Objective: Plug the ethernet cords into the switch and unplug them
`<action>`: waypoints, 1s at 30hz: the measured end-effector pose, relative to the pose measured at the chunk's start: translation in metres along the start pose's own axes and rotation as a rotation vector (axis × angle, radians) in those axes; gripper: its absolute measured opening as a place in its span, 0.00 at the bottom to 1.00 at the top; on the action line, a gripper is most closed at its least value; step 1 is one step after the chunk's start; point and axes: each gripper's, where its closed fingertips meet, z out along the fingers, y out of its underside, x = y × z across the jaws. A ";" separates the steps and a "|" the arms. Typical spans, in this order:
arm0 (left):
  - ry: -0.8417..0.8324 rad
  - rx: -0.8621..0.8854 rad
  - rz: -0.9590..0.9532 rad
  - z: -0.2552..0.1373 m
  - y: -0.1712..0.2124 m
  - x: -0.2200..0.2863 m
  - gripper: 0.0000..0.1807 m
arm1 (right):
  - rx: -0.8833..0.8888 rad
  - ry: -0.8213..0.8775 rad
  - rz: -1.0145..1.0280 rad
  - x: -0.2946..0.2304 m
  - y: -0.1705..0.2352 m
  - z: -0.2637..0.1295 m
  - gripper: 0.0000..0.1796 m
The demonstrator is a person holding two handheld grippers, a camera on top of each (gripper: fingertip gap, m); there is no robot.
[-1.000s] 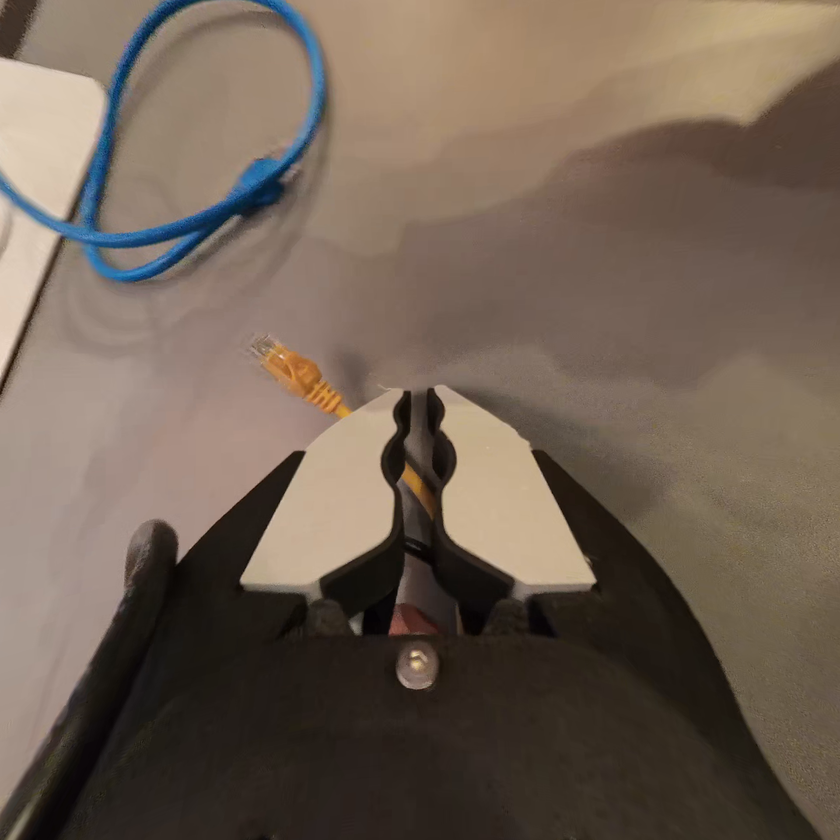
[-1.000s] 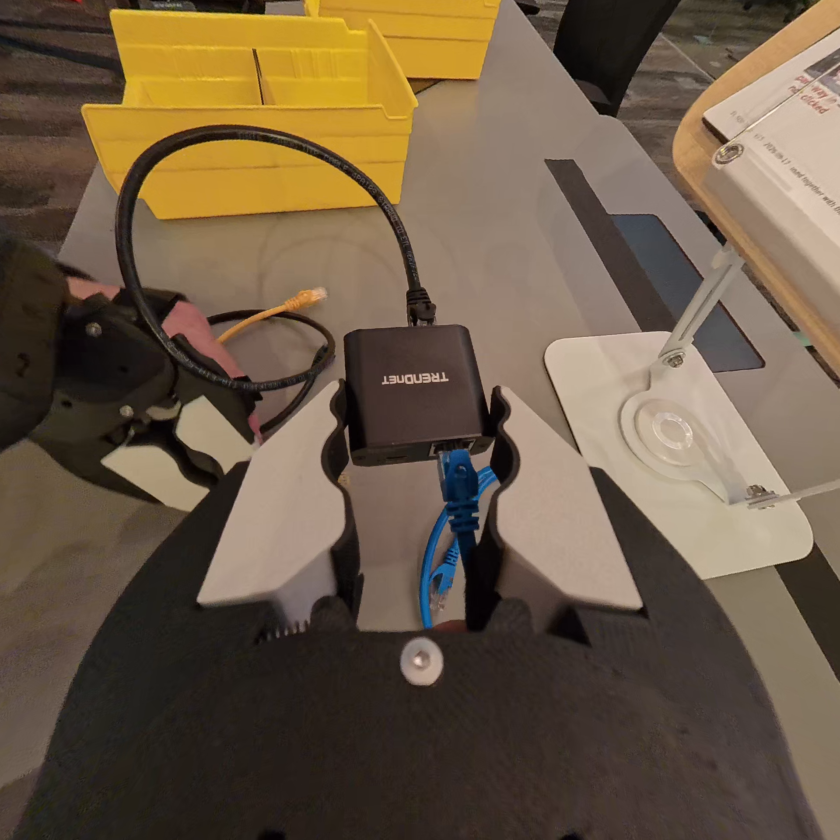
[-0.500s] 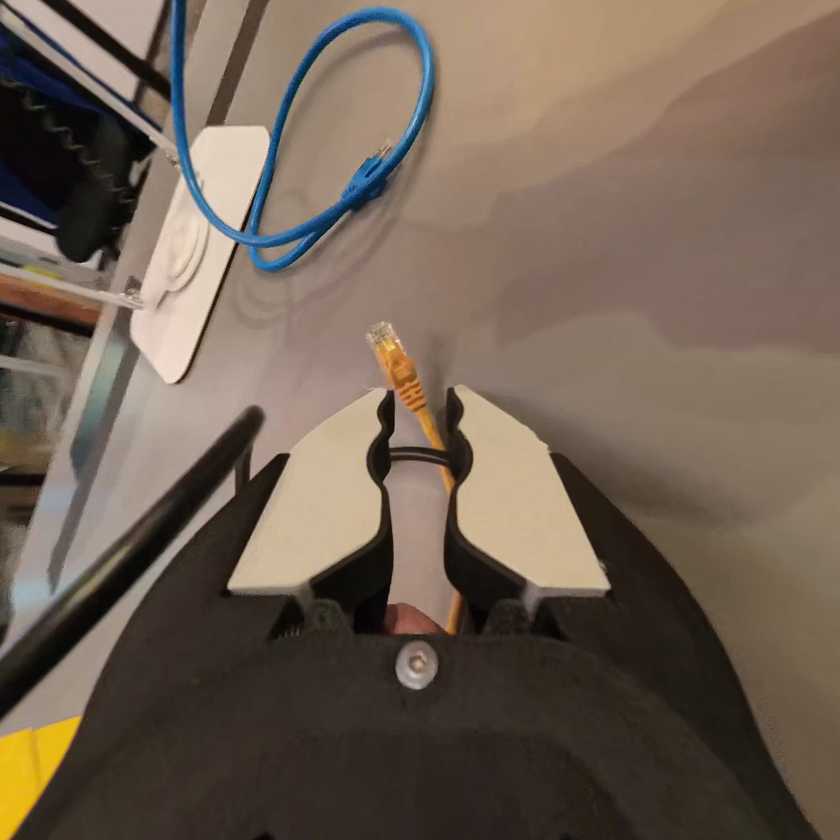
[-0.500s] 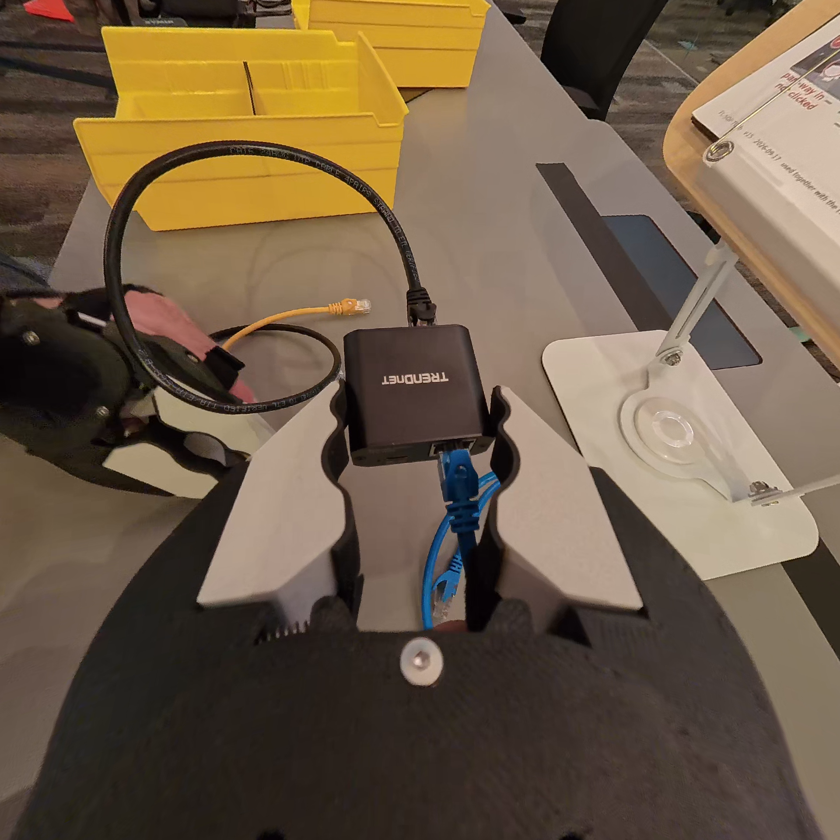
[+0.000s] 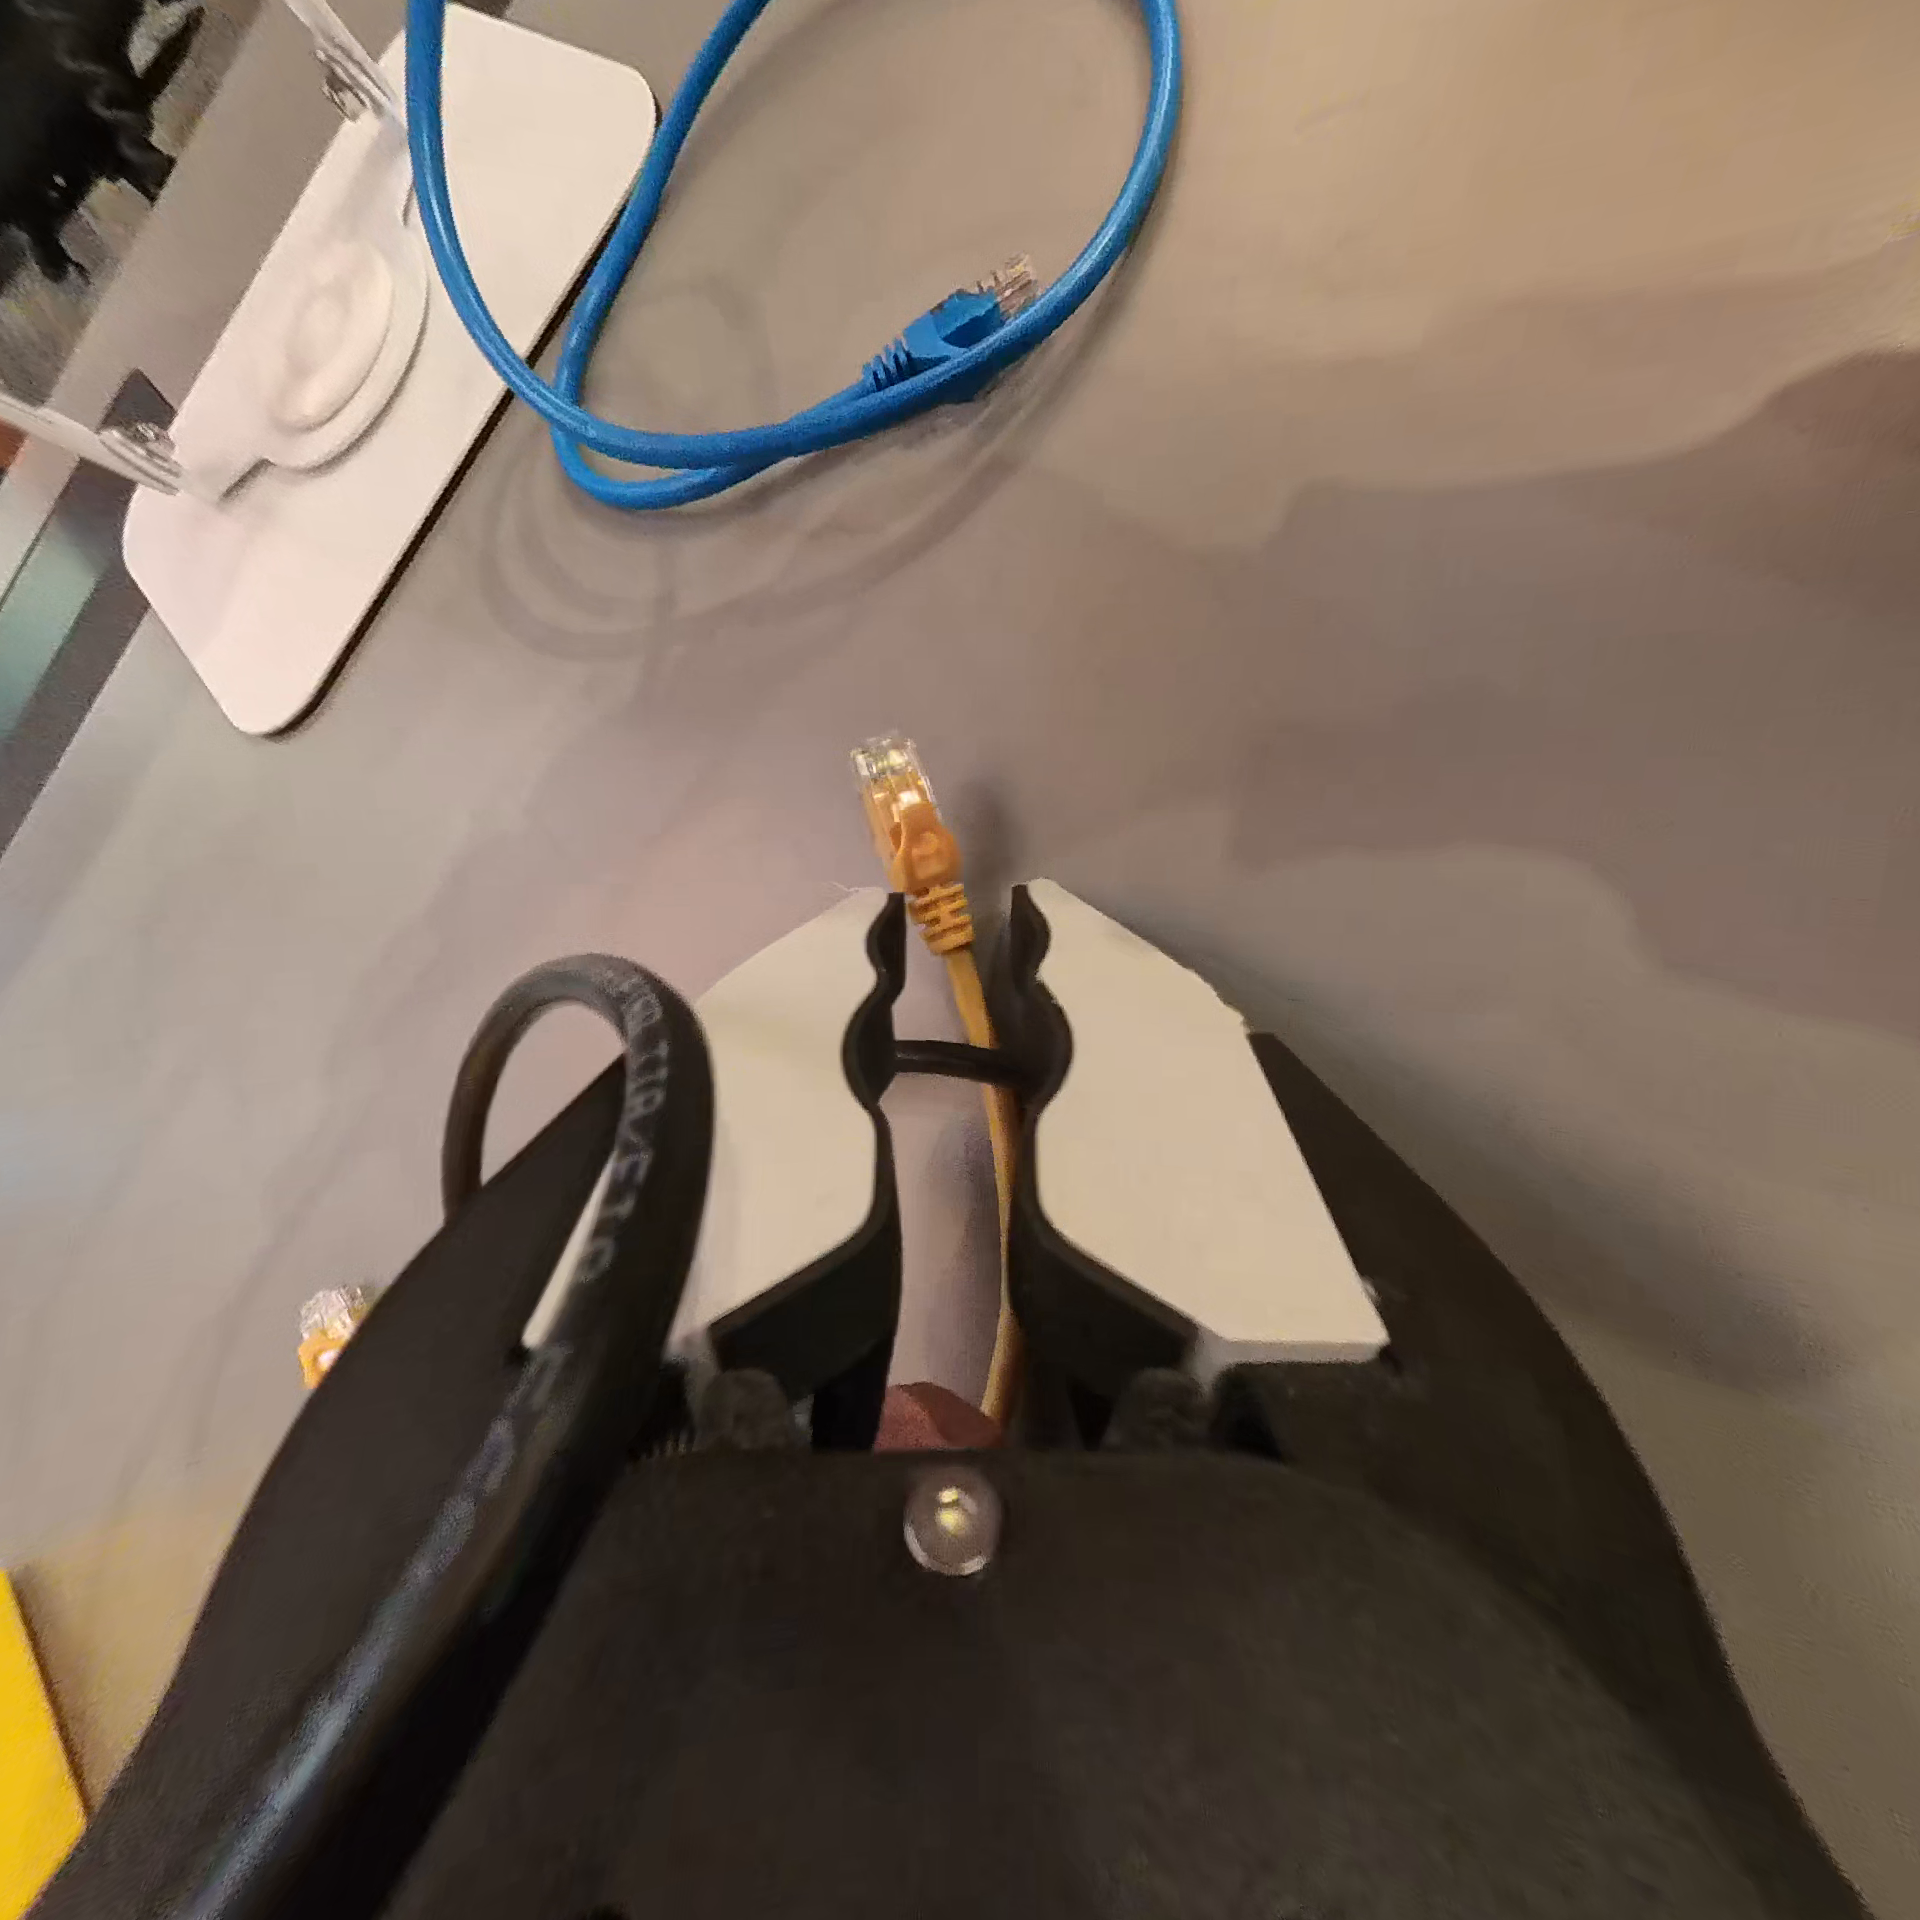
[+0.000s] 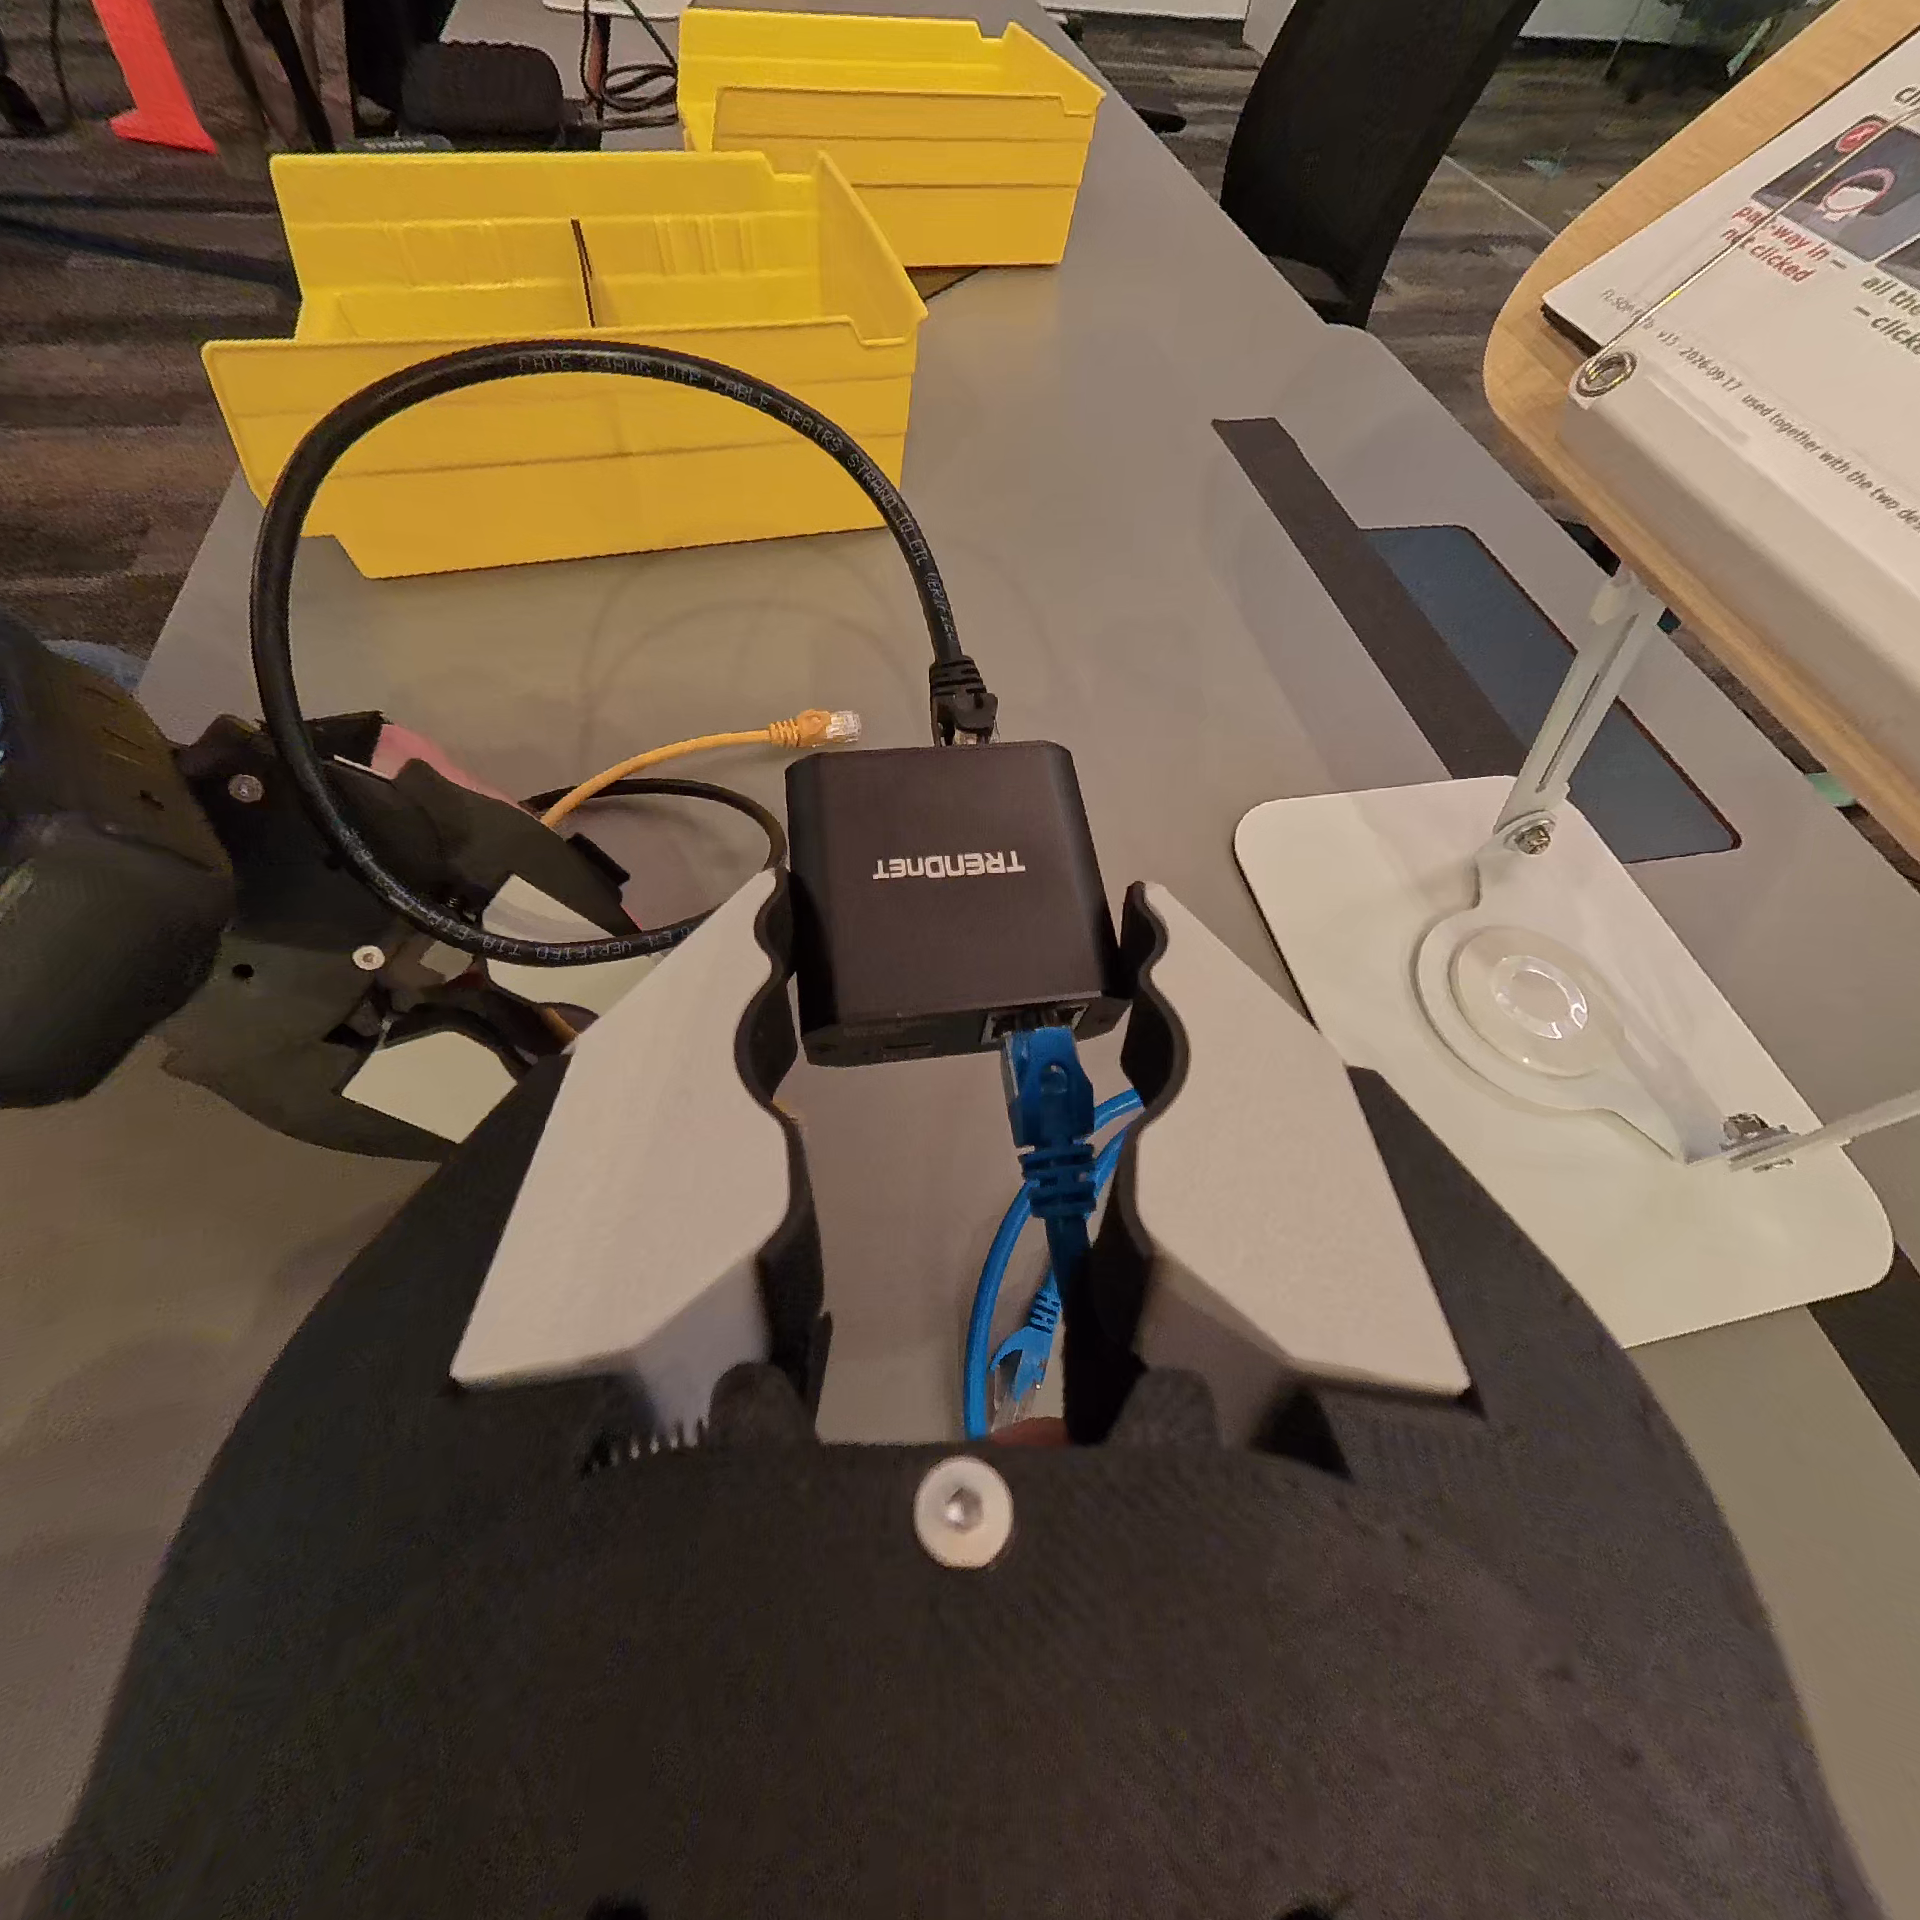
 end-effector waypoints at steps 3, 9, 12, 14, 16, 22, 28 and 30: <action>0.016 -0.028 -0.034 0.005 0.001 -0.001 0.09 | 0.005 0.001 -0.001 0.000 -0.001 -0.002 0.34; 0.109 -0.037 -0.111 0.008 0.003 -0.003 0.06 | 0.012 0.003 0.002 0.000 -0.003 -0.003 0.34; 0.146 -0.021 -0.125 0.009 0.003 -0.003 0.06 | 0.011 0.007 0.003 0.000 -0.003 -0.002 0.34; 0.168 -0.016 -0.138 0.009 0.003 -0.002 0.06 | 0.011 0.010 0.005 0.001 -0.003 -0.002 0.34; 0.170 -0.012 -0.149 0.011 0.001 -0.003 0.06 | 0.012 0.011 0.006 0.001 -0.004 -0.001 0.34; 0.163 -0.011 -0.129 0.014 -0.003 -0.002 0.06 | 0.011 0.014 0.018 0.002 -0.001 0.000 0.34; 0.247 -0.022 -0.070 0.009 -0.003 0.007 0.06 | 0.012 0.017 0.029 0.004 0.003 0.000 0.34; 0.420 -0.071 -0.009 -0.006 0.003 0.025 0.06 | 0.013 0.019 0.032 0.005 0.004 -0.002 0.34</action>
